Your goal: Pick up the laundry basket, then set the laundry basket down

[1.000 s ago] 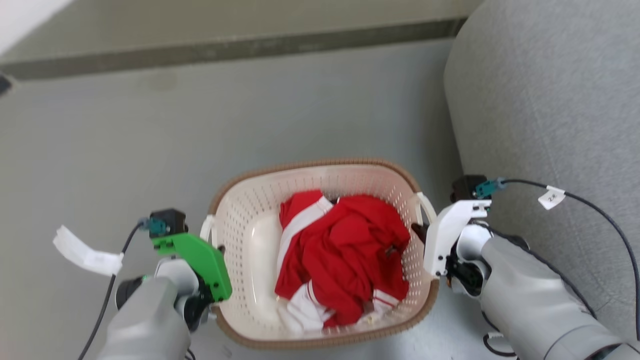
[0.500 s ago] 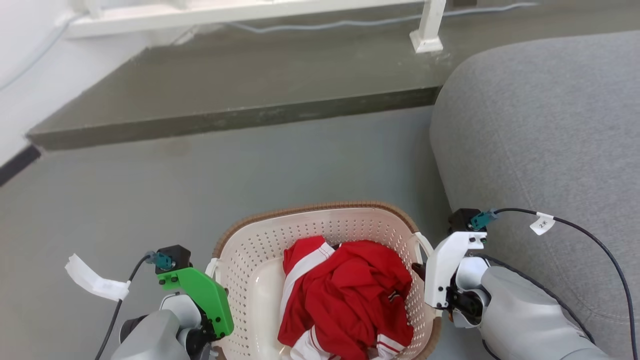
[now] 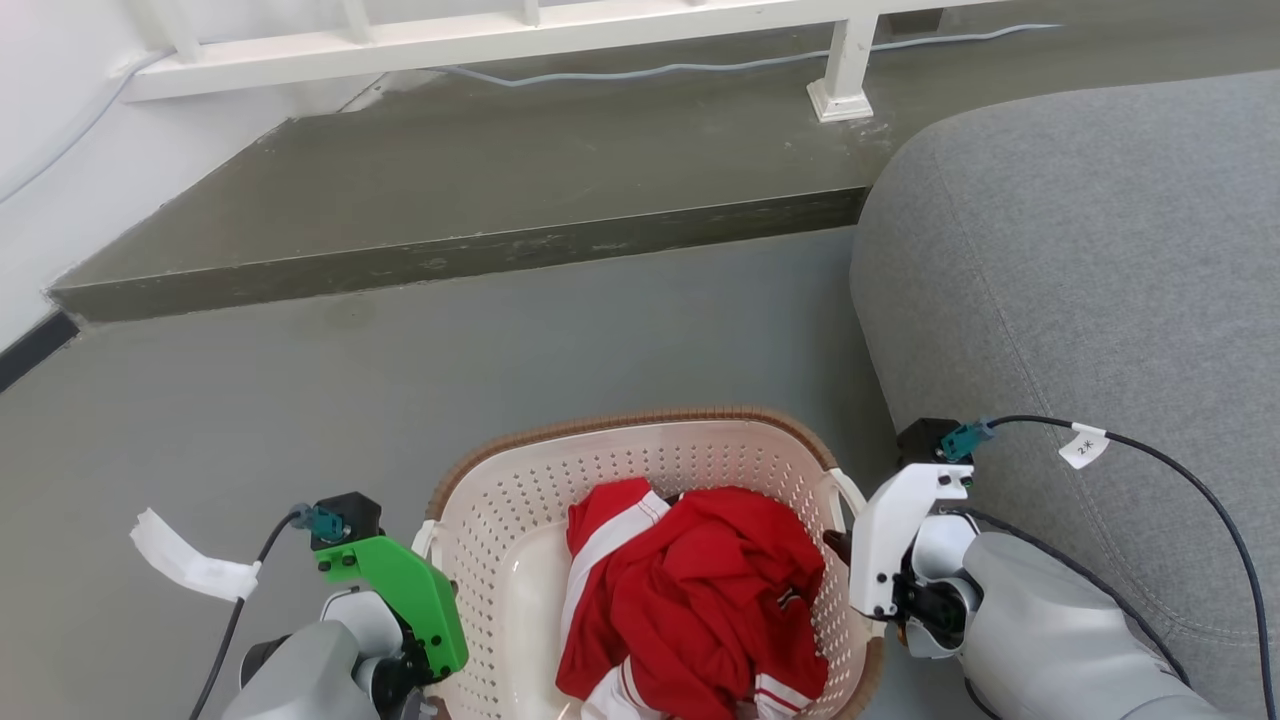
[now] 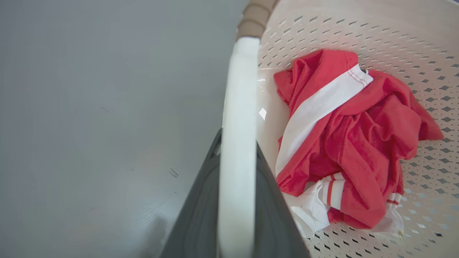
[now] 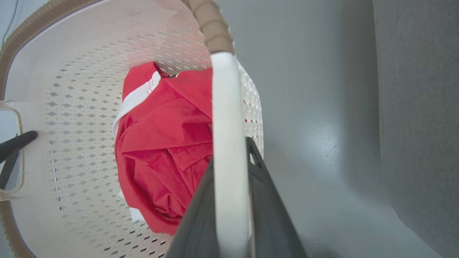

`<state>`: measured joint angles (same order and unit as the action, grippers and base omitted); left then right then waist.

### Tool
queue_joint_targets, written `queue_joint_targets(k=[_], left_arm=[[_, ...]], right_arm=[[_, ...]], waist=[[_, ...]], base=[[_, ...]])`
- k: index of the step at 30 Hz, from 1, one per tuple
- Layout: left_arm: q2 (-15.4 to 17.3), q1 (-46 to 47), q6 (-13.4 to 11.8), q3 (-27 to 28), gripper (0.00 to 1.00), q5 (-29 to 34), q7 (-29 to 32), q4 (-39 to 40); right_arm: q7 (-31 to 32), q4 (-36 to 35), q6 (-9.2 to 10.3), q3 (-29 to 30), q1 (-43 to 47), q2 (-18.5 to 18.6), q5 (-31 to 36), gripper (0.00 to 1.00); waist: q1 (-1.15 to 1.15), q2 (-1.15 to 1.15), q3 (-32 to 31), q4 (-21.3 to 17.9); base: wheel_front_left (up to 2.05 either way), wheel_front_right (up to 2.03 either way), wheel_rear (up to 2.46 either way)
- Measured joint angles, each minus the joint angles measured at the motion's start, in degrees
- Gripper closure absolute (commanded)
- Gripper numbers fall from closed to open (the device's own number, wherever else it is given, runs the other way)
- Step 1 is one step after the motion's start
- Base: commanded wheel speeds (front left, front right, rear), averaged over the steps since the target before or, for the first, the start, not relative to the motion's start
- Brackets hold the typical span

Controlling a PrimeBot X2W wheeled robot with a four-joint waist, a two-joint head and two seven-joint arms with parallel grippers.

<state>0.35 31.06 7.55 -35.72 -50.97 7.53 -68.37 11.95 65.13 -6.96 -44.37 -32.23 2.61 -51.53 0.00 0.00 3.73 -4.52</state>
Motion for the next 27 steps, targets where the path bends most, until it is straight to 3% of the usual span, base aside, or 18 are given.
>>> queue_joint_targets(k=[27], left_arm=[[0.07,0.03,0.00,-1.93,1.00,-2.36,3.52,-0.53]], right_arm=[[3.31,0.48,0.08,-2.01,-0.23,0.23,-2.10,1.00]], waist=[[0.00,0.00,0.88,-0.34]], base=[[0.00,0.00,0.00]])
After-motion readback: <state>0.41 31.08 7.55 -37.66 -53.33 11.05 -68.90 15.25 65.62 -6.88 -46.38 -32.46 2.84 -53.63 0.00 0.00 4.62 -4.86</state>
